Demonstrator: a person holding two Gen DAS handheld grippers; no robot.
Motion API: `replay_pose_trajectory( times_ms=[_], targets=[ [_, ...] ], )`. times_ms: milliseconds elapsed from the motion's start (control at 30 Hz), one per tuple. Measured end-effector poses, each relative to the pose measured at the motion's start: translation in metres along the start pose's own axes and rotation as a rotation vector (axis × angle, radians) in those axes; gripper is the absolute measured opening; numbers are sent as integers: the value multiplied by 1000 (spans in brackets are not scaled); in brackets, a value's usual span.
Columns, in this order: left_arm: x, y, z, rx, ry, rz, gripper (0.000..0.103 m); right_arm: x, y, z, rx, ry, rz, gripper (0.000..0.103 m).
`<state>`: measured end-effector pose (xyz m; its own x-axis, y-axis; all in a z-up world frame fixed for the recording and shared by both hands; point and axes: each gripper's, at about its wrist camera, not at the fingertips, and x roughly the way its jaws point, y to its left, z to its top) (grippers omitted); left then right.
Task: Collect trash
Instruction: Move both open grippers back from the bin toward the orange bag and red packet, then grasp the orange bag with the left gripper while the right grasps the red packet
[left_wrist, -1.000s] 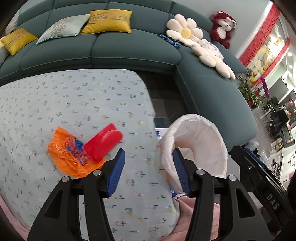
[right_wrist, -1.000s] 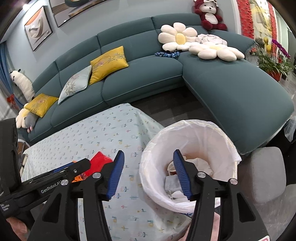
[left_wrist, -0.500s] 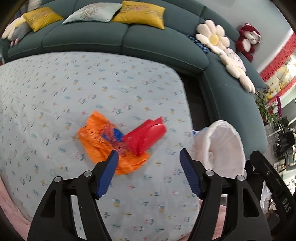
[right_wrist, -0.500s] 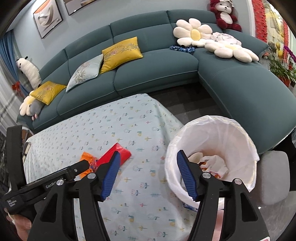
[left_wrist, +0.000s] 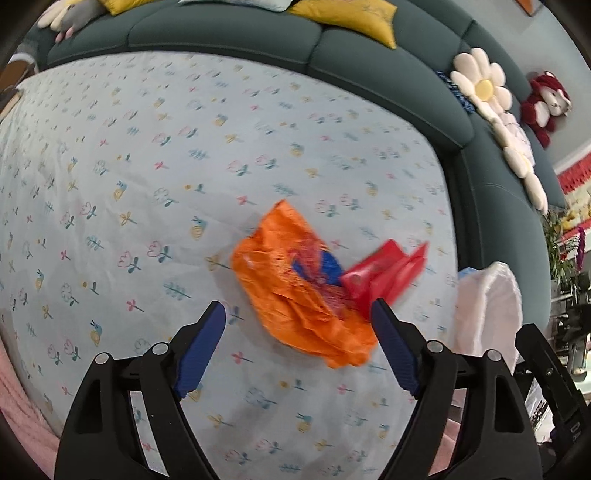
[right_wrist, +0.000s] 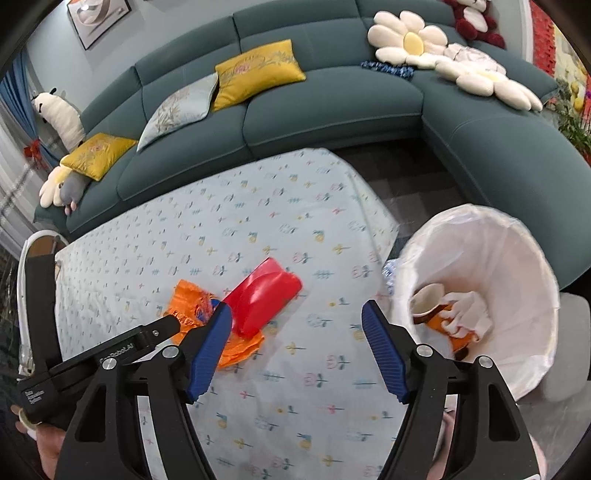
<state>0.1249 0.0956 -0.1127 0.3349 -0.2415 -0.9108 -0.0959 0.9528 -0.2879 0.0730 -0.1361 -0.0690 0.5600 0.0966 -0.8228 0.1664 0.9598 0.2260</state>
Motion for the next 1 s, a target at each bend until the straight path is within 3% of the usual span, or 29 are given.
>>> replay_pose_trajectory(
  times_ms=[300, 467, 767, 1000],
  targets=[
    [30, 20, 9, -26, 60, 13, 75, 56, 25, 15, 95, 80, 24, 70],
    [38, 23, 17, -23, 67, 14, 73, 82, 34, 25, 127, 98, -8, 70],
    [49, 26, 17, 4, 84, 10, 60, 121, 36, 19, 141, 184, -57, 70],
    [49, 16, 10, 42, 87, -33, 42, 124, 29, 1, 121, 226, -30, 46]
  ],
)
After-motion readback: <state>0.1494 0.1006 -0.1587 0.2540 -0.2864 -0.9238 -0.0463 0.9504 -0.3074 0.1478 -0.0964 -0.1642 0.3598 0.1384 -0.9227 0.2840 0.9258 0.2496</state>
